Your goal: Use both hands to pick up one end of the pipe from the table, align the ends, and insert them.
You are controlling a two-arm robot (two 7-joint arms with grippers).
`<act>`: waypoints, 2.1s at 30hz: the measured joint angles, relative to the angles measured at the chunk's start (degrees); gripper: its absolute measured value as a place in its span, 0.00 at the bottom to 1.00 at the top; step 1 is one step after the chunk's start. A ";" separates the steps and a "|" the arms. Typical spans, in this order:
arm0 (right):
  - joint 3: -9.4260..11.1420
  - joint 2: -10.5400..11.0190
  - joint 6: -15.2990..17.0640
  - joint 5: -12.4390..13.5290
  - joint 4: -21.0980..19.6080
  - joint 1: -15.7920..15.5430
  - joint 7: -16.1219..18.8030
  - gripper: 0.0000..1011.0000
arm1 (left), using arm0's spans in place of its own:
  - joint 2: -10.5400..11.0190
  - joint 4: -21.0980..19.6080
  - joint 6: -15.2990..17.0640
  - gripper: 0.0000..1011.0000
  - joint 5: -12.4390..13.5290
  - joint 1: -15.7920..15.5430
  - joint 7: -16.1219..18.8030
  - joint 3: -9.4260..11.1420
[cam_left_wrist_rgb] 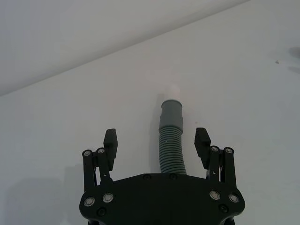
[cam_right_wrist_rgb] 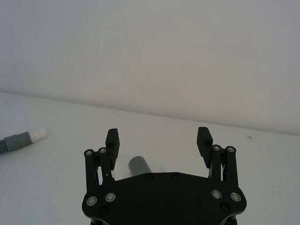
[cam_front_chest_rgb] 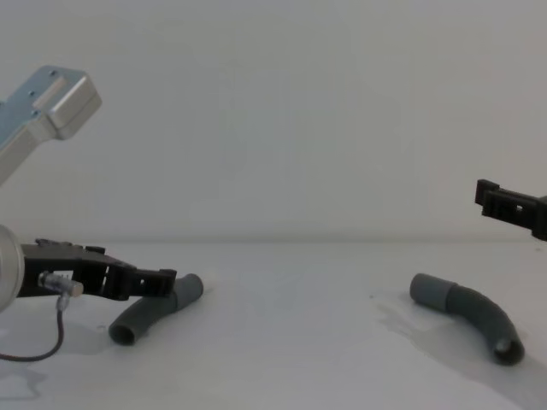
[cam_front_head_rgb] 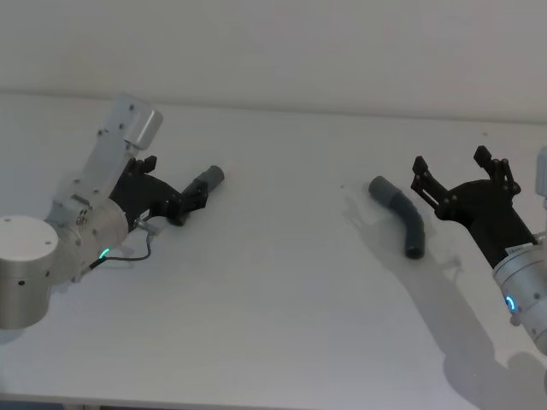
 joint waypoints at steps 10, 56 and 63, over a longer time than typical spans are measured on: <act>0.00 0.00 0.00 0.00 0.00 0.00 0.00 0.99 | -0.39 0.73 0.33 0.99 0.52 -0.57 -0.32 0.31; 0.00 0.00 0.00 0.00 0.00 0.00 0.00 0.99 | -6.19 13.09 -0.64 0.99 2.14 -7.73 -5.37 2.96; 0.00 0.00 0.00 0.00 0.00 0.00 0.00 0.99 | -6.20 12.97 -0.67 0.90 2.32 -7.55 -5.49 2.74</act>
